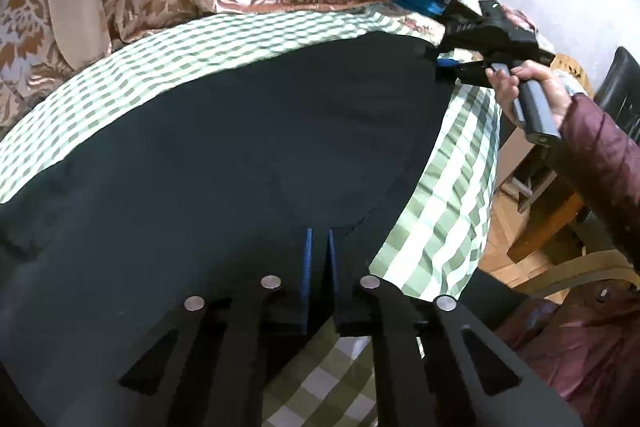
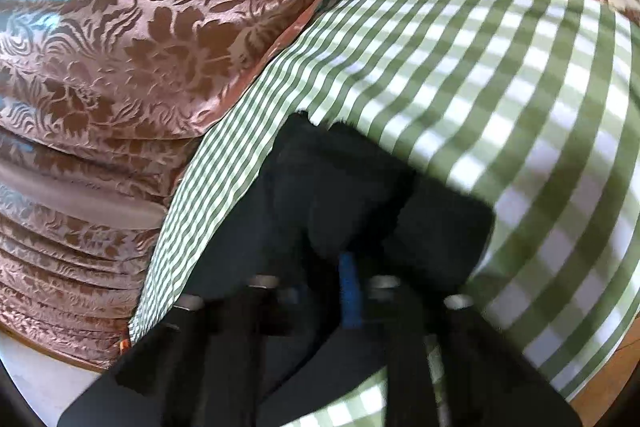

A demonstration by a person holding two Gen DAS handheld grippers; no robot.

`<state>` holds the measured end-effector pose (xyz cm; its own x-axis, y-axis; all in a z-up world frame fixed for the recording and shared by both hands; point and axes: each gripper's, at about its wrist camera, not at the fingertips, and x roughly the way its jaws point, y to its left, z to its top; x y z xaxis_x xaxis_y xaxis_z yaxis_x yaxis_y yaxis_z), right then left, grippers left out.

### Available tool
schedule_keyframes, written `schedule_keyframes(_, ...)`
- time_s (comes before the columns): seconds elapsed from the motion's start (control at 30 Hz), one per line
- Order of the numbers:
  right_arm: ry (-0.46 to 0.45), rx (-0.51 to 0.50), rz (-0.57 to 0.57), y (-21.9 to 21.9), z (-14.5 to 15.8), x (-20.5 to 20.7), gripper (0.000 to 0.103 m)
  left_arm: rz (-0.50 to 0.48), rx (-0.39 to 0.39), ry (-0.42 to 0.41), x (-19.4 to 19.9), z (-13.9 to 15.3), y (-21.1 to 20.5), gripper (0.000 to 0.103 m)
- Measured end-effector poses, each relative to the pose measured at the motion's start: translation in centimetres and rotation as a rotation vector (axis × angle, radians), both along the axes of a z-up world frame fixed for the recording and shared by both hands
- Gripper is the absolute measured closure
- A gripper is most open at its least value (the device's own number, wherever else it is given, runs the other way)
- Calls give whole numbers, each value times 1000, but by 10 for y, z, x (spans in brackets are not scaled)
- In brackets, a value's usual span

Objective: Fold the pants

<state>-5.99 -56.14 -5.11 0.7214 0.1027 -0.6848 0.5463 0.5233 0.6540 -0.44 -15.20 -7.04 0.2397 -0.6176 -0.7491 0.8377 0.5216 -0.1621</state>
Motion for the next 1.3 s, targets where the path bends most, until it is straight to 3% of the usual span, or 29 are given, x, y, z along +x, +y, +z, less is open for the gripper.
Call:
schedule_keyframes(0.23, -38, -92, 25, 3, 34, -18, 97, -5, -112, 69, 3, 18, 15, 98)
schedule_keyframes(0.47, 59, -44, -18, -7, -1, -33, 97, -27, -83, 123, -1, 1, 9, 98)
schedule_keyframes(0.57, 41, -46, -43, -4, 2, -41, 97, -30, -89, 124, -3, -1, 11, 98)
schedule_keyframes(0.73, 77, -58, -47, -3, -1, -40, 97, -20, -125, 195, 5, -6, 15, 97)
schedule_keyframes(0.8, 78, -79, -52, 0, 2, -41, 97, 3, -158, 229, 9, -4, 23, 90)
schedule_keyframes(0.9, 106, -81, -41, 0, -3, -38, 97, 65, -197, 250, 16, 2, 39, 74)
schedule_keyframes(1.0, 119, -104, -40, 2, 5, -40, 89, 159, -241, 255, 20, 10, 69, 67)
schedule_keyframes(1.1, 173, -260, -69, 12, 32, -46, 64, 285, -277, 237, 25, 16, 103, 67)
schedule_keyframes(1.17, 180, -368, -66, 27, 53, -45, 61, 385, -274, 204, 27, 18, 131, 67)
schedule_keyframes(1.23, 150, -408, -4, 47, 66, -35, 58, 446, -258, 180, 24, 18, 150, 67)
schedule_keyframes(1.3, 94, -384, 169, 82, 71, -12, 56, 482, -248, 170, 20, 16, 164, 67)
